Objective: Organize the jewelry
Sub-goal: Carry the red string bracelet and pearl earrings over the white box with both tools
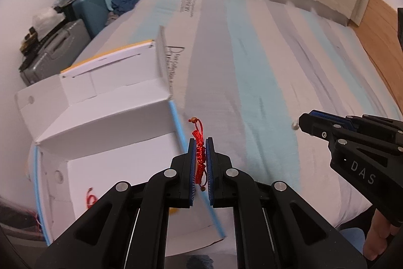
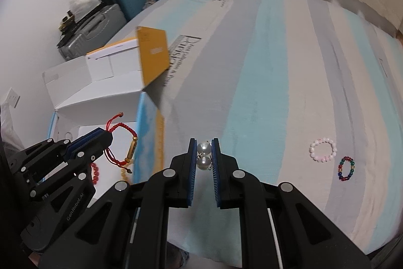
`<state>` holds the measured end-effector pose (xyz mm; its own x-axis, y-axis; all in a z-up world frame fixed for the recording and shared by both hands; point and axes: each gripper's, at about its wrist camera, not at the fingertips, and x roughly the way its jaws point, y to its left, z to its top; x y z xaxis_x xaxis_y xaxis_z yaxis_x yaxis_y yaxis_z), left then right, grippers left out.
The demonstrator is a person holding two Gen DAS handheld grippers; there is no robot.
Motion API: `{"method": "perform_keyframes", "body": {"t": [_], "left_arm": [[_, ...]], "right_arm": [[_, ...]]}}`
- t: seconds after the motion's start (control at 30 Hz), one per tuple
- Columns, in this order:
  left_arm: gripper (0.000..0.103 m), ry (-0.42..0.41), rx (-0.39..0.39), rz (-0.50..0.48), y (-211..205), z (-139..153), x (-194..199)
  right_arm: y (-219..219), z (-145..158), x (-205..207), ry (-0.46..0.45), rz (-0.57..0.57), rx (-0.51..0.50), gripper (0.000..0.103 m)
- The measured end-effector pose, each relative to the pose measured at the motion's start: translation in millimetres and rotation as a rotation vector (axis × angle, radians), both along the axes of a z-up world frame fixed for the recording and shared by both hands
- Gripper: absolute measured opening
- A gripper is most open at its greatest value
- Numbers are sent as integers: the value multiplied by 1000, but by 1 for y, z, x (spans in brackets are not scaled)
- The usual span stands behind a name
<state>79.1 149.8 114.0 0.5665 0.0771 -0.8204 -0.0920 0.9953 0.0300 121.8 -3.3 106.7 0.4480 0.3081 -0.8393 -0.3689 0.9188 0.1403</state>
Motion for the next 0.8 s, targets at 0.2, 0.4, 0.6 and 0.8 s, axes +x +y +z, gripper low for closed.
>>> {"method": "perform_keyframes", "body": {"t": [0.2,0.4,0.6,0.8], "left_arm": [[7,-12,3,52,36,10,-24],[7,-6,2,113,77,12,-48],[7,11,-3,159,112,4,-70],[7,38,-16,201,142,-15,-87]], "right_arm": [[36,9,-18,-13,53,-2,11],[78,11,-39,-21,115,-2,11],[114,1,-54,-5,167,-7,11],[148,-28,-66,38,208,-24,11]]}}
